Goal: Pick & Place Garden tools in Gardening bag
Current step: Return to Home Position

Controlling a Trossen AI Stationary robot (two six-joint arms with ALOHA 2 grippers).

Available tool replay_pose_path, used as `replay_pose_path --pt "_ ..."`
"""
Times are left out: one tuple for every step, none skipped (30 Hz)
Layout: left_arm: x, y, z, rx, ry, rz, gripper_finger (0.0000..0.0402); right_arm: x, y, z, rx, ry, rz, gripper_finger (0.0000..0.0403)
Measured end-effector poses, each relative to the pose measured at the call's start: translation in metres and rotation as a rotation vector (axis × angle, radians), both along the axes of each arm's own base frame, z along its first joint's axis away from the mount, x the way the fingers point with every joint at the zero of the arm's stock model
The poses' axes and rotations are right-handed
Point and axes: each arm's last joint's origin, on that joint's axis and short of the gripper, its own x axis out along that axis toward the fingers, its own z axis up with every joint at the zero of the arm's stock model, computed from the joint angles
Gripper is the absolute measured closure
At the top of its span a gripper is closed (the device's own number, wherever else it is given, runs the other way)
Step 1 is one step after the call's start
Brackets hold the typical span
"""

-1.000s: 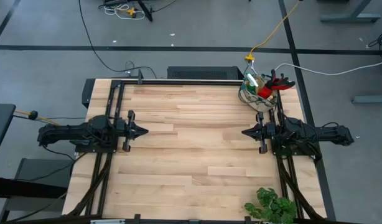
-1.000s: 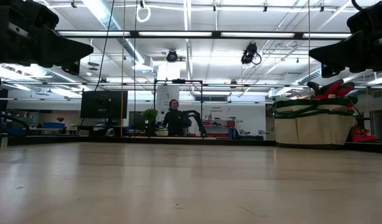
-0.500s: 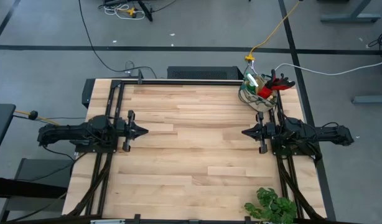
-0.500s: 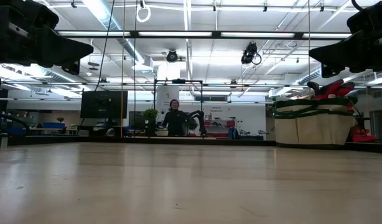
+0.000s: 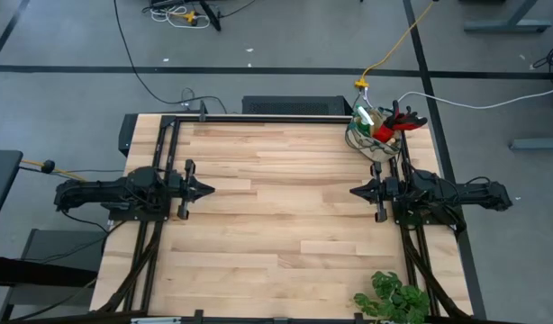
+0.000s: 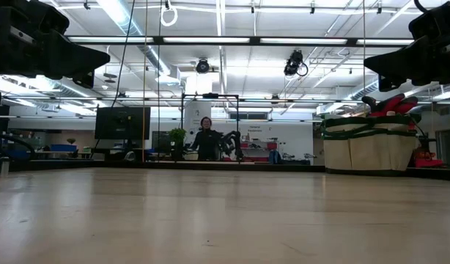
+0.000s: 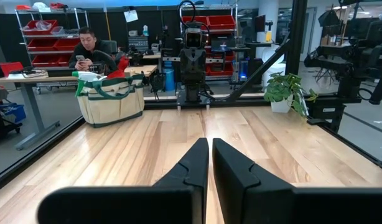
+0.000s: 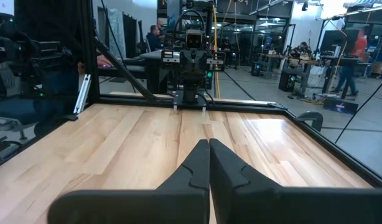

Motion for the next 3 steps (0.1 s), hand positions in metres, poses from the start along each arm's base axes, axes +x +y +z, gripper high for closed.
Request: replay_pose_path --pt "0.0000 0.0000 0.0001 0.000 0.000 0.000 0.0372 0.0000 0.0000 0.0000 0.000 0.000 0.000 0.0401" --pt "0.0000 0.0000 0.0000 0.000 0.000 0.000 0.0372 0.0000 0.0000 0.0000 0.000 0.000 0.000 0.0401" --pt "0.0000 0.0000 0.0001 0.000 0.000 0.000 0.0372 0.0000 0.0000 0.0000 0.000 0.000 0.000 0.0401"
